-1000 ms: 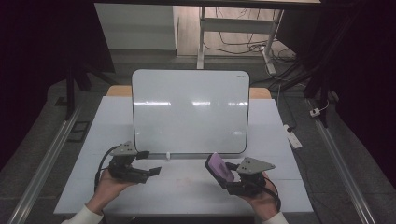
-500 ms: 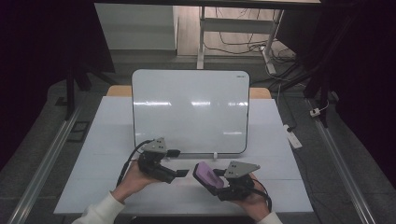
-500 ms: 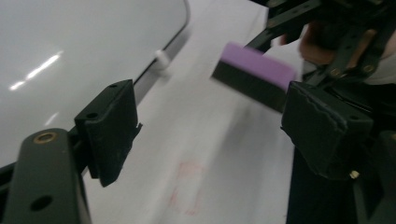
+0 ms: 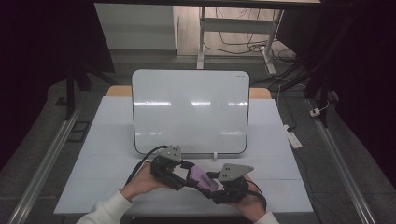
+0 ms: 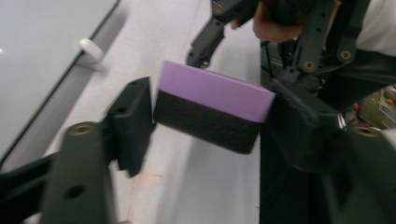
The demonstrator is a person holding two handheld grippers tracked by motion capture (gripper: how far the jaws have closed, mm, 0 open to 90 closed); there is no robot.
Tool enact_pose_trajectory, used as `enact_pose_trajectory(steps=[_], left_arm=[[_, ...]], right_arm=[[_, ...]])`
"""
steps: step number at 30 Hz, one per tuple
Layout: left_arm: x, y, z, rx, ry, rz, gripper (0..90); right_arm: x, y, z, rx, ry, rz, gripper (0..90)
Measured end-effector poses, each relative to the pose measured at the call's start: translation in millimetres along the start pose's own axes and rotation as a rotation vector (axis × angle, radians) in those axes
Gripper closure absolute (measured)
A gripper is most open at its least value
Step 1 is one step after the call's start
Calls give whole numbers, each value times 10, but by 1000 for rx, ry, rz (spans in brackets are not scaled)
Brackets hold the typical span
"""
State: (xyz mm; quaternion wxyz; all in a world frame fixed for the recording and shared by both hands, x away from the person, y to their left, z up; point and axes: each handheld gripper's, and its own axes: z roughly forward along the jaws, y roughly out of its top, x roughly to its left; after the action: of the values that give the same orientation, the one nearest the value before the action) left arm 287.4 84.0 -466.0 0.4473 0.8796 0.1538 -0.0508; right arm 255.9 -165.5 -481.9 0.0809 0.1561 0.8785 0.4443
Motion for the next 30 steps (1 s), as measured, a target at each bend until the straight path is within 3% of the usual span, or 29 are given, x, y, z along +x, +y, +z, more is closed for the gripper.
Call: enact_pose_trajectory(steps=[5,7,10,14,17,23,28,30], left_arm=[[12,-10,1,7,2,-16,383],[28,-21,-15,-7,8,-30,387],[95,-43,-76,-38,41,-90,390],[168,-68,-97,-63,95,-181,391],[185,-64,-84,-73,107,-213,392],[201,-39,-41,-86,101,-257,392],[226,-31,-33,-112,46,-299,391],[217,-25,-36,-112,53,-304,393]], right_arm=[[-21,-7,37,19,12,37,389],[-34,-9,53,43,2,57,333],[-35,-24,56,62,-49,59,308],[40,33,-13,12,-147,-7,355],[116,79,-17,-3,-206,-54,386],[204,129,99,16,-307,-125,426],[267,147,194,47,-402,-172,483],[293,146,219,60,-457,-209,519]])
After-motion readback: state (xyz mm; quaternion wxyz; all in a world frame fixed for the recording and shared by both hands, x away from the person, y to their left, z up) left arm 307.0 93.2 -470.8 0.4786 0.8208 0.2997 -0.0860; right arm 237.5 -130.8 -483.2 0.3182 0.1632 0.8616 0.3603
